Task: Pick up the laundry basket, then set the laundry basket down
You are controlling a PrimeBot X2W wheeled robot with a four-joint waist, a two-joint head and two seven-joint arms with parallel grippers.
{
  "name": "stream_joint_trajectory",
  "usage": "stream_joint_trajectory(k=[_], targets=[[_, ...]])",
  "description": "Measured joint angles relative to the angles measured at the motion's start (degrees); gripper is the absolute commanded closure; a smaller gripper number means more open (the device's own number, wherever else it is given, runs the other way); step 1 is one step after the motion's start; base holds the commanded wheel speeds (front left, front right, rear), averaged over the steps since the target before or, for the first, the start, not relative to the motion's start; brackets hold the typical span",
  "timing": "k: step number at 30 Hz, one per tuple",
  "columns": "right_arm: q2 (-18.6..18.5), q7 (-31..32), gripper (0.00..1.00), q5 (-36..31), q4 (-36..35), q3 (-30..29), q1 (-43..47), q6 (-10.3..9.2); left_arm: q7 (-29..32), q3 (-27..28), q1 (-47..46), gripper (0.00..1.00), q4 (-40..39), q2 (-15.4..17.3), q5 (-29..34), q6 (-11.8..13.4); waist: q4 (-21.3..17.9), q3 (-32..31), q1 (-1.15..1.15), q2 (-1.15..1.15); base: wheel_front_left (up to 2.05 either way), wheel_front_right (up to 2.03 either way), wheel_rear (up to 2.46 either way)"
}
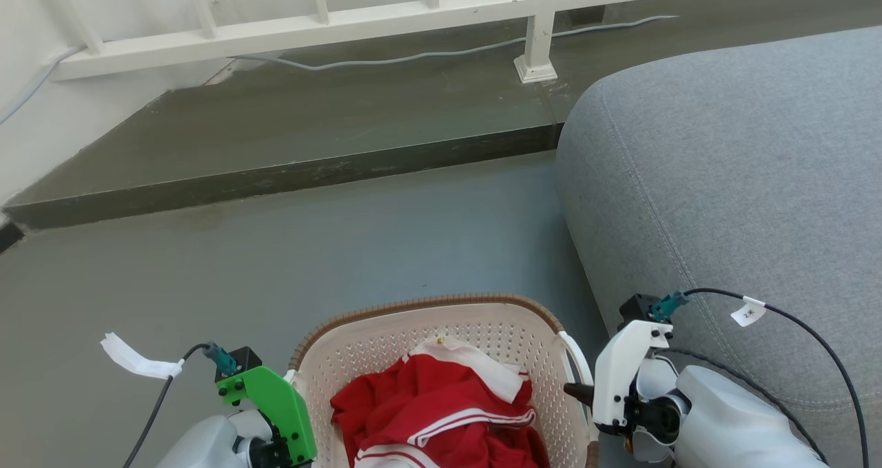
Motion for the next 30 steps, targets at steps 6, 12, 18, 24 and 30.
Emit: stream_joint_trajectory(k=[6, 12, 18, 24, 30], targets=[[0.0, 0.0, 1.0, 0.6, 0.1, -0.1, 0.0, 0.0, 0.0, -0.1, 0.0, 1.0, -0.3, 0.0, 0.0, 0.0, 0.1, 0.1, 0.0, 0.0, 0.0, 0.0, 0.0], [0.0, 0.0, 1.0, 0.7, 0.1, -0.2, 0.0, 0.0, 0.0, -0.3, 0.0, 1.0, -0.3, 0.0, -0.9, 0.0, 0.1, 0.2, 0.0, 0.0, 0.0, 0.0, 0.0], [0.1, -0.1, 1.0, 1.2, 0.1, -0.2, 0.0, 0.0, 0.0, -0.5, 0.1, 1.0, -0.4, 0.0, -1.0, 0.1, 0.0, 0.3, 0.0, 0.0, 0.0, 0.0, 0.0], [0.0, -0.7, 1.0, 1.2, 0.1, -0.1, 0.0, 0.0, -0.1, -1.5, 0.1, 1.0, -0.6, 0.1, -1.0, 0.1, -0.1, 0.4, 0.0, 0.0, 0.0, 0.0, 0.0], [-0.1, -2.3, 1.0, 1.1, 0.0, 0.3, 0.0, 0.0, -0.6, -1.9, 0.0, 1.0, -1.3, 0.1, -1.0, 0.1, 0.1, 0.6, 0.0, 0.0, 0.0, 0.0, 0.0]])
